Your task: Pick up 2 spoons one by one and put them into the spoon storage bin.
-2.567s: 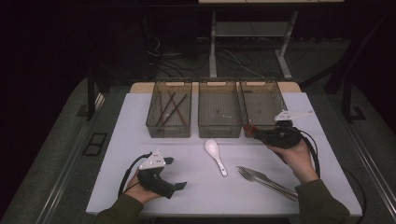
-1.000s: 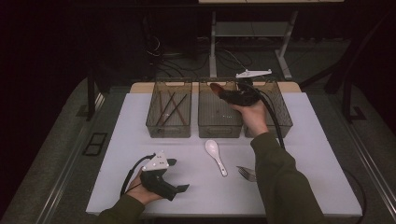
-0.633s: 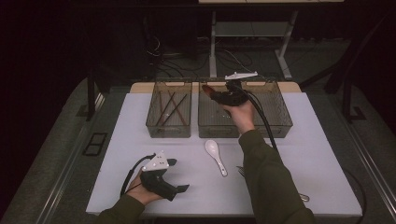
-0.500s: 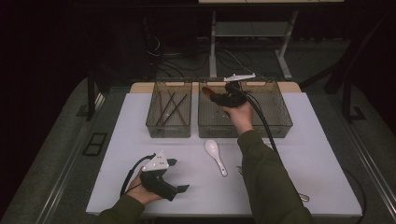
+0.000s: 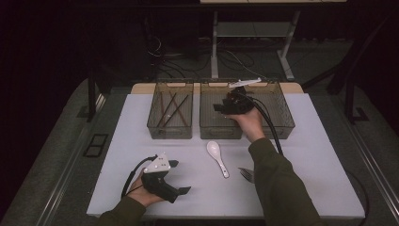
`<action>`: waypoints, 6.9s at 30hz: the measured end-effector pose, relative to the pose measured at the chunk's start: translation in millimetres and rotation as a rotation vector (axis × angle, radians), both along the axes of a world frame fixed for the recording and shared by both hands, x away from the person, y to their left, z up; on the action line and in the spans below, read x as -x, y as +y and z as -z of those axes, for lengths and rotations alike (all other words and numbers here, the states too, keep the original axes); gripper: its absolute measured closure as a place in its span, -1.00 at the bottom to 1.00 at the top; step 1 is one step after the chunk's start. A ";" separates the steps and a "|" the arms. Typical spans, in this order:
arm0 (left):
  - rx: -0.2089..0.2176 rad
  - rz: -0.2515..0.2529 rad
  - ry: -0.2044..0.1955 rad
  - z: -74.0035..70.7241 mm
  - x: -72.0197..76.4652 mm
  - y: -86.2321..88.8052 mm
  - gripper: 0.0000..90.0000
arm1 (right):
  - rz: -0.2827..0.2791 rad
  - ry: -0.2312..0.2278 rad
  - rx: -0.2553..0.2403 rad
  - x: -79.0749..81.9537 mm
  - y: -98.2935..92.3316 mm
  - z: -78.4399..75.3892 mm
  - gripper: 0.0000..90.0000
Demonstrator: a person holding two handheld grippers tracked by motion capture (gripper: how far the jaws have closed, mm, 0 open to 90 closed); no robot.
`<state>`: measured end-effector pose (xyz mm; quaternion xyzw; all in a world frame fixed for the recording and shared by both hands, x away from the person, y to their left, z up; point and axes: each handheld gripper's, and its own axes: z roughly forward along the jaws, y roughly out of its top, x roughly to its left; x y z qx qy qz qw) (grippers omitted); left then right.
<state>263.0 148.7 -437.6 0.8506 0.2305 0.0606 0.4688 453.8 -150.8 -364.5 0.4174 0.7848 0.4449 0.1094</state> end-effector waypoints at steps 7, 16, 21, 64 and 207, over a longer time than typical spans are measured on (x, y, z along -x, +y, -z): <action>0.005 -0.007 0.009 0.8 0.2 -0.3 -1.00 | -0.038 -0.025 -0.024 22.1 -17.4 -10.7 -0.01; 0.009 -0.012 0.009 0.8 0.7 -0.2 -1.00 | -0.076 -0.034 -0.051 49.2 -30.5 -12.5 -0.02; 0.003 -0.013 0.006 1.0 0.4 0.1 -1.00 | -0.099 -0.032 -0.034 63.8 -34.3 -9.2 0.08; -0.007 -0.016 0.012 2.2 1.0 -2.9 -1.00 | -0.419 0.196 0.252 133.7 18.2 59.8 1.00; -0.005 -0.040 0.001 2.8 -3.8 6.7 -1.00 | -0.181 -0.053 0.069 49.5 -18.6 -30.6 0.85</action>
